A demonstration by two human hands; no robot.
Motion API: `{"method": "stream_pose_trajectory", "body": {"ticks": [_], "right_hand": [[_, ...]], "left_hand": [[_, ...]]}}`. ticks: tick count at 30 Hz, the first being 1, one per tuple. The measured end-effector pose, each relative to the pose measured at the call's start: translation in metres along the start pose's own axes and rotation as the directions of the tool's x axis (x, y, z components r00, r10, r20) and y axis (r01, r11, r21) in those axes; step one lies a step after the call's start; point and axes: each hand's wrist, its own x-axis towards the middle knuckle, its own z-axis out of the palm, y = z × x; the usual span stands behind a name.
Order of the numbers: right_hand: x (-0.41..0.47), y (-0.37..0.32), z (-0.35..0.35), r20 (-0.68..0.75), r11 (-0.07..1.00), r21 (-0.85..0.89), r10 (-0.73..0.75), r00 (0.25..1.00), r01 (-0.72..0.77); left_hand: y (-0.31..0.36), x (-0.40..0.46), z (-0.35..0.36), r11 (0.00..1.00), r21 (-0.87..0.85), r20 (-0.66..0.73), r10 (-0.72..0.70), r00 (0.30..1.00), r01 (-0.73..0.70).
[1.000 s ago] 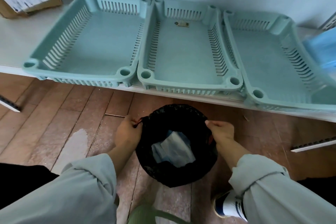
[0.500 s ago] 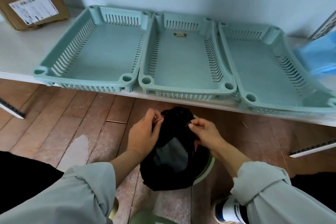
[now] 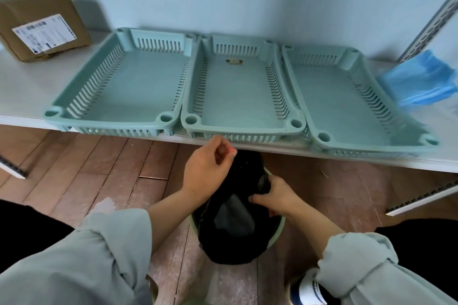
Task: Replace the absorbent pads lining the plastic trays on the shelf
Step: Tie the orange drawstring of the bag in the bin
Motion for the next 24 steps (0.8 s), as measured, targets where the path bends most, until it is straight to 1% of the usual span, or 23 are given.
{"method": "stream_pose_trajectory", "body": {"ticks": [1,2,3,4,5,6,7,8,9,10,12,13,15,17,18,21,22,23,24], "right_hand": [[-0.002,0.001,-0.001,0.029,0.999,-0.054,0.001,1.000,0.001],[-0.004,0.000,-0.003,0.027,0.996,-0.091,-0.007,1.000,0.010],[-0.006,-0.002,-0.005,-0.011,0.994,-0.109,-0.033,0.999,0.031],[-0.009,-0.005,-0.006,-0.083,0.992,-0.109,-0.074,0.994,0.065],[-0.011,-0.009,-0.007,-0.172,0.991,-0.076,-0.120,0.978,0.108],[-0.015,-0.015,-0.009,-0.254,0.988,0.000,-0.152,0.955,0.157],[-0.017,-0.021,-0.012,-0.309,0.973,0.112,-0.161,0.937,0.204],[-0.019,-0.025,-0.014,-0.329,0.942,0.237,-0.151,0.932,0.237],[-0.023,-0.028,-0.017,-0.313,0.908,0.337,-0.140,0.939,0.248],[-0.029,-0.031,-0.019,-0.263,0.888,0.398,-0.129,0.956,0.229],[-0.036,-0.032,-0.020,-0.157,0.884,0.432,-0.123,0.980,0.180],[-0.039,-0.032,-0.020,-0.157,0.885,0.429,-0.122,0.980,0.179],[-0.041,-0.038,-0.022,-0.242,0.854,0.472,-0.115,0.963,0.220],[-0.039,-0.046,-0.026,-0.316,0.780,0.568,-0.086,0.945,0.261],[-0.039,-0.047,-0.027,-0.325,0.776,0.574,-0.076,0.943,0.261],[-0.045,-0.049,-0.029,-0.314,0.866,0.443,-0.093,0.945,0.233],[-0.047,-0.049,-0.029,-0.336,0.868,0.431,-0.098,0.937,0.245],[-0.049,-0.049,-0.030,-0.357,0.848,0.457,-0.102,0.928,0.269],[-0.052,-0.049,-0.031,-0.358,0.804,0.519,-0.104,0.928,0.290]], "left_hand": [[0.001,0.001,0.000,0.999,-0.028,0.005,-0.034,0.999,0.034],[0.003,0.002,0.001,0.997,-0.060,0.001,-0.057,0.998,0.057],[0.006,0.002,0.001,0.993,-0.098,-0.007,-0.070,0.998,0.069],[0.010,0.002,0.001,0.987,-0.140,-0.018,-0.076,0.997,0.072],[0.014,0.002,0.000,0.979,-0.190,-0.029,-0.076,0.997,0.069],[0.018,0.002,0.000,0.968,-0.244,-0.034,-0.078,0.996,0.067],[0.023,0.003,-0.001,0.952,-0.297,-0.028,-0.086,0.996,0.073],[0.027,0.003,-0.002,0.937,-0.339,-0.013,-0.097,0.995,0.087],[0.032,0.003,-0.002,0.924,-0.367,0.008,-0.109,0.994,0.104],[0.037,0.002,-0.003,0.915,-0.384,0.031,-0.120,0.992,0.123],[0.044,0.002,-0.004,0.903,-0.399,0.073,-0.142,0.987,0.160],[0.048,0.002,-0.005,0.897,-0.407,0.087,-0.150,0.985,0.173],[0.057,0.004,-0.007,0.889,-0.423,0.102,-0.148,0.984,0.178],[0.066,0.009,-0.010,0.891,-0.426,0.097,-0.131,0.987,0.160],[0.071,0.009,-0.011,0.892,-0.423,0.101,-0.126,0.987,0.157],[0.079,0.011,-0.014,0.881,-0.442,0.122,-0.125,0.985,0.166],[0.080,0.011,-0.015,0.875,-0.449,0.136,-0.136,0.981,0.183],[0.080,0.010,-0.017,0.871,-0.446,0.161,-0.147,0.976,0.205],[0.080,0.009,-0.018,0.873,-0.428,0.205,-0.157,0.966,0.233]]}}
